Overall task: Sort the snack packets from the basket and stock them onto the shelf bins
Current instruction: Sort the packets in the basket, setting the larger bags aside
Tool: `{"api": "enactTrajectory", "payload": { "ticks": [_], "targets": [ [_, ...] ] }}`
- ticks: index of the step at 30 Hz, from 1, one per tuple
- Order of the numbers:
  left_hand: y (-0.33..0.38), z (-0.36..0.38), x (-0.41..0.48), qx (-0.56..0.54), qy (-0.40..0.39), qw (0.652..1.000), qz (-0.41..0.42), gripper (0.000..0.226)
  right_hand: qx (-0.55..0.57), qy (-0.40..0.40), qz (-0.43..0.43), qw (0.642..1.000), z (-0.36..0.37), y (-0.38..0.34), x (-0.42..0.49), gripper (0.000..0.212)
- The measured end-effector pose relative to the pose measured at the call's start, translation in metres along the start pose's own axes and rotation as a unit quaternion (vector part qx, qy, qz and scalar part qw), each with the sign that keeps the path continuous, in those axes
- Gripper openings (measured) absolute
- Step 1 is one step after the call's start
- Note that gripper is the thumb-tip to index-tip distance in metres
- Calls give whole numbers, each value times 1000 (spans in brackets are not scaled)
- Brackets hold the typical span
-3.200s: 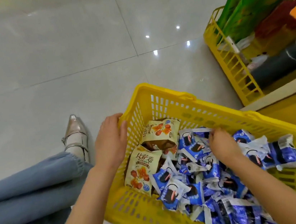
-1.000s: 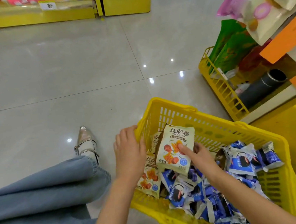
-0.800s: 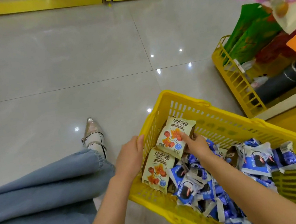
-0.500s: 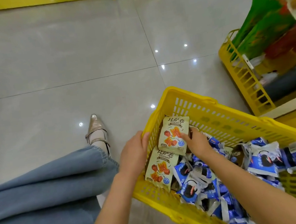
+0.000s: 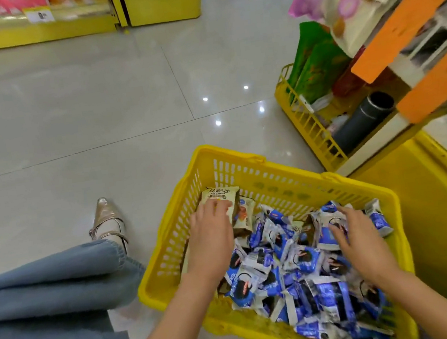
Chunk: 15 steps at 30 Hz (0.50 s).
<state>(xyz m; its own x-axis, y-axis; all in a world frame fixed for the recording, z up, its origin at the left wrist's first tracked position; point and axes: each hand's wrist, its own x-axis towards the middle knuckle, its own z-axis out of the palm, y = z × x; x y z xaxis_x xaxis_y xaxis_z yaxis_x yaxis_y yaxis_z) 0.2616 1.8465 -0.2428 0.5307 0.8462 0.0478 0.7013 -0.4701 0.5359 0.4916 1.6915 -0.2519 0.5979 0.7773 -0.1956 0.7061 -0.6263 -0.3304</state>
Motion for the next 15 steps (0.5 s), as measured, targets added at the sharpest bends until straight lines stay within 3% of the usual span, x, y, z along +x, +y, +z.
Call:
{"api": "enactTrajectory", "payload": {
  "ticks": [4,9,13,15],
  "targets": [
    [31,45,-4,-47,-136,989,38,31,23,-75,85,993,9,26,5,70],
    [54,99,3,-139,-322,936,-28,44,-2,-73,70,995,25,29,14,75],
    [78,128,15,-214,-333,914,-91,49,48,-36,-12,998,24,31,14,55],
    [94,139,24,-286,-335,884,-157,55,117,-47,-19,992,19,32,12,45]
  ]
}}
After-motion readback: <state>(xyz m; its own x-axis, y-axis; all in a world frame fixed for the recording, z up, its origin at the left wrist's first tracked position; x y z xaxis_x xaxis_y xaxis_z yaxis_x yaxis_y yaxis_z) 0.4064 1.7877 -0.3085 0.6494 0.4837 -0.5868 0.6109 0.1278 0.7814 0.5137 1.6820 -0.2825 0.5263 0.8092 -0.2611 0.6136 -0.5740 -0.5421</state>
